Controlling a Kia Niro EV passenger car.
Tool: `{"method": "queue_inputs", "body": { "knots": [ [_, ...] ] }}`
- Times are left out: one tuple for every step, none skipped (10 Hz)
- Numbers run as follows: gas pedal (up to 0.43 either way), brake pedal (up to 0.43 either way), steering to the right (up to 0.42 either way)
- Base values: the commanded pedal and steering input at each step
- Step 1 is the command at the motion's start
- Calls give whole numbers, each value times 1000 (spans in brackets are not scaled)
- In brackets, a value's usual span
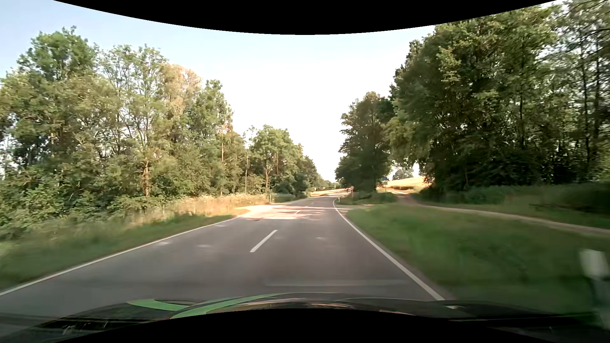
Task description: Follow the waypoints while adhering to traffic rules and regulations
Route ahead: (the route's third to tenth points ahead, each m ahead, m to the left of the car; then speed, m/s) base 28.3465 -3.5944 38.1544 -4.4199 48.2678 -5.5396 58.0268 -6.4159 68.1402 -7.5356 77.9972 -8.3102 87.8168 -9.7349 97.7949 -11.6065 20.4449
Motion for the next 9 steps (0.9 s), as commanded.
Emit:
{"method": "queue_inputs", "body": {
  "knots": [
    [0, 61, 11],
    [0, 30, 12],
    [0, 0, 12],
    [0, 0, 12],
    [0, 0, 12],
    [0, 0, 12],
    [0, 0, 12],
    [0, 0, 12],
    [0, 0, 12]
  ]
}}
